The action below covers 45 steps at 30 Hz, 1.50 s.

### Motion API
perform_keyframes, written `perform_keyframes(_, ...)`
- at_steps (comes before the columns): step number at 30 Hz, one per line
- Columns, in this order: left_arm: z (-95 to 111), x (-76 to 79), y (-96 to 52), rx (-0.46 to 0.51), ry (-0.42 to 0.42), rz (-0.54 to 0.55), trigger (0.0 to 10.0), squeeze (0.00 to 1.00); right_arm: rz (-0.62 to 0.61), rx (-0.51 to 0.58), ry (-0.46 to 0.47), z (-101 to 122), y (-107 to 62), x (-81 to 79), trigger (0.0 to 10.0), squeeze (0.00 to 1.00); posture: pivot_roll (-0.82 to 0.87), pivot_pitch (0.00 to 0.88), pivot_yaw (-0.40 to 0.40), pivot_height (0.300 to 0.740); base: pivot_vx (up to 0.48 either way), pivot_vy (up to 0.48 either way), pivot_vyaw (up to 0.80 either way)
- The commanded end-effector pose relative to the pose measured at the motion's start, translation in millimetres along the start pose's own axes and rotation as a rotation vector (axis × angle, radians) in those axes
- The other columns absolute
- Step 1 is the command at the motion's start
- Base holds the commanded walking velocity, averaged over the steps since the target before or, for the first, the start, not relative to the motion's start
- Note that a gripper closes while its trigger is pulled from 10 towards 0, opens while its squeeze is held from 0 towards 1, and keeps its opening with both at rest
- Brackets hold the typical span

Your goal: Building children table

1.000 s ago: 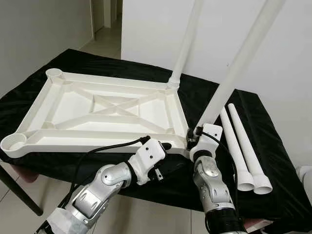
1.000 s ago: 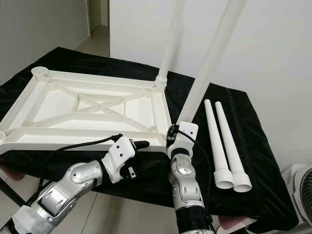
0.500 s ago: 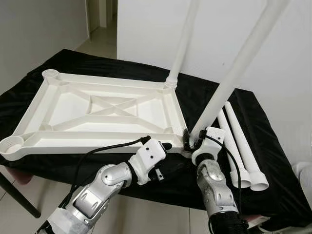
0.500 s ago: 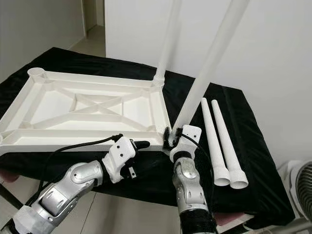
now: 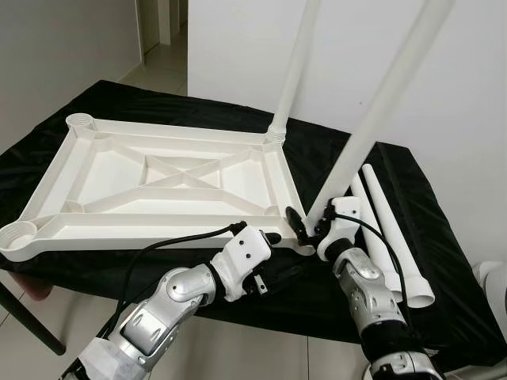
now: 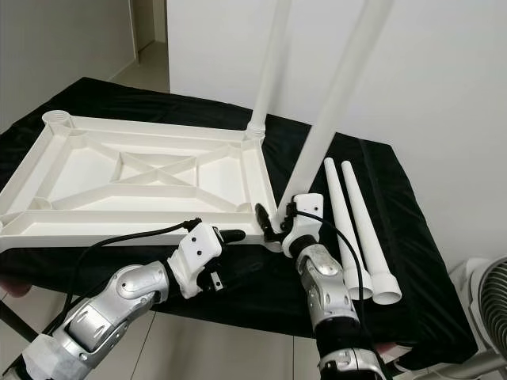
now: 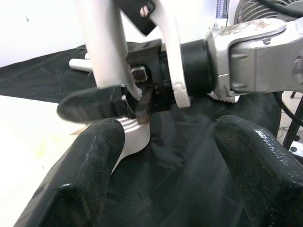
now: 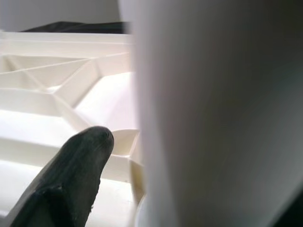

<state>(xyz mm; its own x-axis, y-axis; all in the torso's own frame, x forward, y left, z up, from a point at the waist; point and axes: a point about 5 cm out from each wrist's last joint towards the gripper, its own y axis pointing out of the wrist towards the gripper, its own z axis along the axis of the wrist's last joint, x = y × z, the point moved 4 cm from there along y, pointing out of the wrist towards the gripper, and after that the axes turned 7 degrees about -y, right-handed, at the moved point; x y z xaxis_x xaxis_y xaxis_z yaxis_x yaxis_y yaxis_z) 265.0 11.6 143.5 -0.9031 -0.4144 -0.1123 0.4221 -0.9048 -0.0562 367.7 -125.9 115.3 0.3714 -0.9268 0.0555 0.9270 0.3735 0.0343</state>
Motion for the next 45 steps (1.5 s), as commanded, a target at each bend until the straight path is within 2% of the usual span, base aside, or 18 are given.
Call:
perform_keyframes(1, 1, 11.8, 2.2, -0.013, 0.012, -0.102, 10.0, 0.00, 0.035, -0.007, -0.035, -1, 1.9, 2.0, 10.0, 0.00, 0.01, 0.000, -0.126, 0.740, 0.000, 0.000, 0.00)
perform_keyframes(2, 1, 11.7, 2.5, -0.011, 0.012, -0.102, 10.0, 0.00, 0.061, -0.007, -0.044, -2, 3.3, 0.4, 10.0, 0.00, 0.01, 0.000, -0.125, 0.740, 0.000, 0.000, 0.00)
perform_keyframes(3, 2, 11.4, 2.7, -0.010, 0.012, -0.102, 10.0, 0.00, 0.083, -0.011, -0.050, -3, 4.4, -1.4, 5.7, 0.00, 0.01, 0.000, -0.124, 0.740, 0.000, 0.000, 0.00)
perform_keyframes(5, 2, 11.2, 2.7, -0.010, 0.012, -0.102, 10.0, 0.00, 0.096, -0.013, -0.053, -3, 4.9, -2.5, 5.7, 0.00, 0.01, 0.000, -0.124, 0.740, 0.000, 0.000, 0.00)
perform_keyframes(6, 2, 10.9, 2.6, -0.010, 0.014, -0.101, 10.0, 0.00, 0.113, -0.016, -0.060, -5, 5.4, -3.4, 0.0, 0.00, 0.02, 0.000, -0.126, 0.740, 0.000, 0.000, 0.00)
perform_keyframes(17, 2, 8.6, 2.1, -0.010, 0.016, -0.091, 10.0, 0.00, 0.127, -0.033, -0.069, -13, 3.0, 1.1, 0.0, 0.00, 0.02, 0.000, -0.129, 0.740, 0.000, 0.000, 0.00)
perform_keyframes(18, 2, 8.6, 2.2, -0.011, 0.016, -0.092, 10.0, 0.00, 0.108, -0.046, -0.067, -15, 2.0, 3.4, 5.0, 0.00, 0.01, 0.000, -0.127, 0.740, 0.000, 0.000, 0.00)
perform_keyframes(20, 2, 8.7, 2.3, -0.011, 0.016, -0.092, 10.0, 0.00, 0.093, -0.055, -0.066, -17, 1.4, 4.9, 5.0, 0.00, 0.01, 0.000, -0.127, 0.740, 0.000, 0.000, 0.00)
perform_keyframes(21, 2, 8.6, 2.3, -0.011, 0.016, -0.093, 10.0, 0.00, 0.087, -0.052, -0.058, -18, 1.2, 5.2, 10.0, 0.00, 0.01, 0.000, -0.127, 0.740, 0.000, 0.000, 0.00)
perform_keyframes(33, 3, 2.6, 3.3, -0.008, 0.024, -0.072, 10.0, 0.00, -0.104, -0.097, -0.033, -24, -2.5, 7.6, 10.0, 0.00, 0.00, 0.000, -0.136, 0.740, 0.000, 0.000, 0.00)
perform_keyframes(35, 3, 2.6, 3.3, -0.008, 0.024, -0.072, 10.0, 0.00, -0.104, -0.097, -0.033, -24, -2.5, 7.6, 10.0, 0.00, 0.00, 0.000, -0.136, 0.740, 0.000, 0.000, 0.00)
perform_keyframes(37, 1, 3.4, 3.1, -0.010, 0.024, -0.071, 10.0, 0.00, -0.290, -0.122, -0.014, -26, -9.7, 13.4, 10.0, 0.00, -0.01, 0.000, -0.141, 0.740, 0.000, 0.000, 0.00)
perform_keyframes(39, 1, 3.4, 3.1, -0.010, 0.024, -0.071, 10.0, 0.00, -0.290, -0.122, -0.014, -26, -9.7, 13.4, 10.0, 0.00, -0.01, 0.000, -0.141, 0.740, 0.000, 0.000, 0.00)
perform_keyframes(40, 1, 4.2, 3.1, -0.011, 0.023, -0.071, 10.0, 0.00, -0.410, -0.138, 0.010, -28, -16.5, 16.1, 10.0, 0.00, -0.01, 0.000, -0.143, 0.740, 0.000, 0.000, 0.00)
perform_keyframes(41, 1, 4.2, 3.1, -0.011, 0.023, -0.071, 10.0, 0.00, -0.410, -0.138, 0.010, -28, -16.5, 16.1, 10.0, 0.00, -0.01, 0.000, -0.143, 0.740, 0.000, 0.000, 0.00)
perform_keyframes(42, 1, 4.8, 3.2, -0.010, 0.022, -0.072, 10.0, 0.00, -0.499, -0.157, 0.006, -29, -23.2, 18.8, 10.0, 0.00, -0.01, 0.000, -0.144, 0.740, 0.000, 0.000, 0.00)
perform_keyframes(43, 1, 4.8, 3.2, -0.010, 0.022, -0.072, 10.0, 0.00, -0.499, -0.157, 0.006, -29, -23.2, 18.8, 10.0, 0.00, -0.01, 0.000, -0.144, 0.740, 0.000, 0.000, 0.00)
perform_keyframes(45, 1, 5.8, 3.4, -0.009, 0.021, -0.073, 10.0, 0.00, -0.616, -0.195, 0.026, -35, -34.8, 18.9, 10.0, 0.00, 0.00, 0.000, -0.151, 0.740, 0.000, 0.000, 0.00)
